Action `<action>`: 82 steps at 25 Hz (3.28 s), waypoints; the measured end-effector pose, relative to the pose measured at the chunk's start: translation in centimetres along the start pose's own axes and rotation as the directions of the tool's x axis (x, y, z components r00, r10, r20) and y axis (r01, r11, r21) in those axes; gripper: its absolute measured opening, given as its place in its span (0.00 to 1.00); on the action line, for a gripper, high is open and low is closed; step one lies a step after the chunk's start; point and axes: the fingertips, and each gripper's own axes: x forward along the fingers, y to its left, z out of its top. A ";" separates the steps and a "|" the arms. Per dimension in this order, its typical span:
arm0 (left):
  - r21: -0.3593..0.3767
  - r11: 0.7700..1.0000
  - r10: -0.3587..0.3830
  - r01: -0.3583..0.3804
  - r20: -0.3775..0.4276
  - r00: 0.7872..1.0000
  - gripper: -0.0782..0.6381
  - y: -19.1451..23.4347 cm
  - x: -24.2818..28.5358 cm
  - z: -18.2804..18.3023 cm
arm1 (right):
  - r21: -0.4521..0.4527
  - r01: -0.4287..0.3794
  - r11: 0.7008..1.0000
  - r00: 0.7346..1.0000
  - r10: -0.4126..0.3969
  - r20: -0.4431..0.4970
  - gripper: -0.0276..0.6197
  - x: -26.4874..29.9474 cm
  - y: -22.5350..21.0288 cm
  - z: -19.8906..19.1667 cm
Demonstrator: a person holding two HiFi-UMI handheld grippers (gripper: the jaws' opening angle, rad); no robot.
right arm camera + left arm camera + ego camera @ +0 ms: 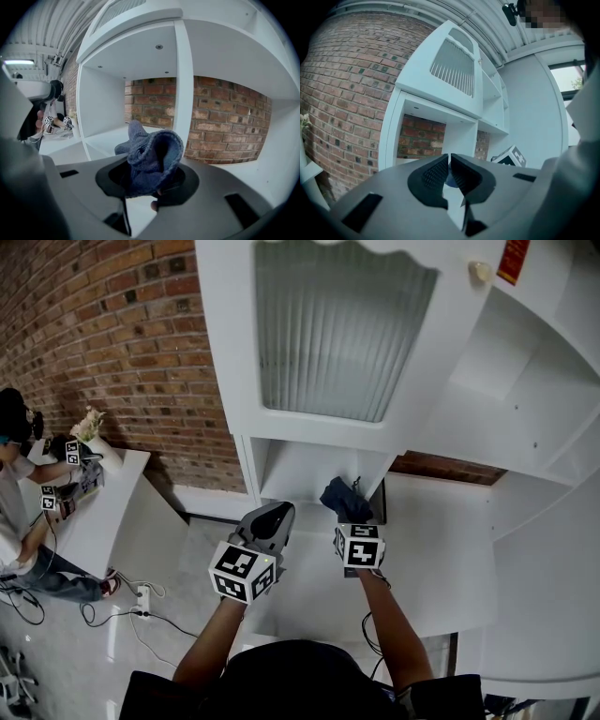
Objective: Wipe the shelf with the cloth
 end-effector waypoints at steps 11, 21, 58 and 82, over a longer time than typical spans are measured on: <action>-0.003 1.000 -0.005 0.005 0.000 1.000 0.15 0.1 -0.3 0.2 | -0.005 0.007 1.000 0.999 -0.007 -0.044 0.26 0.6 0.3 -0.1; -0.009 1.000 0.024 -0.024 0.001 1.000 0.15 0.8 -1.1 0.2 | -0.014 0.001 1.000 0.998 -0.002 -0.066 0.26 1.0 1.1 0.1; 0.002 0.968 0.251 -0.251 0.018 0.968 0.15 6.1 -8.7 0.7 | -0.132 -0.209 0.969 0.974 0.194 -0.117 0.26 4.5 13.5 1.8; -0.024 0.934 0.358 -0.358 0.046 0.932 0.15 8.5 -12.2 1.0 | -0.205 -0.275 0.939 0.957 0.246 -0.157 0.26 5.8 18.1 2.6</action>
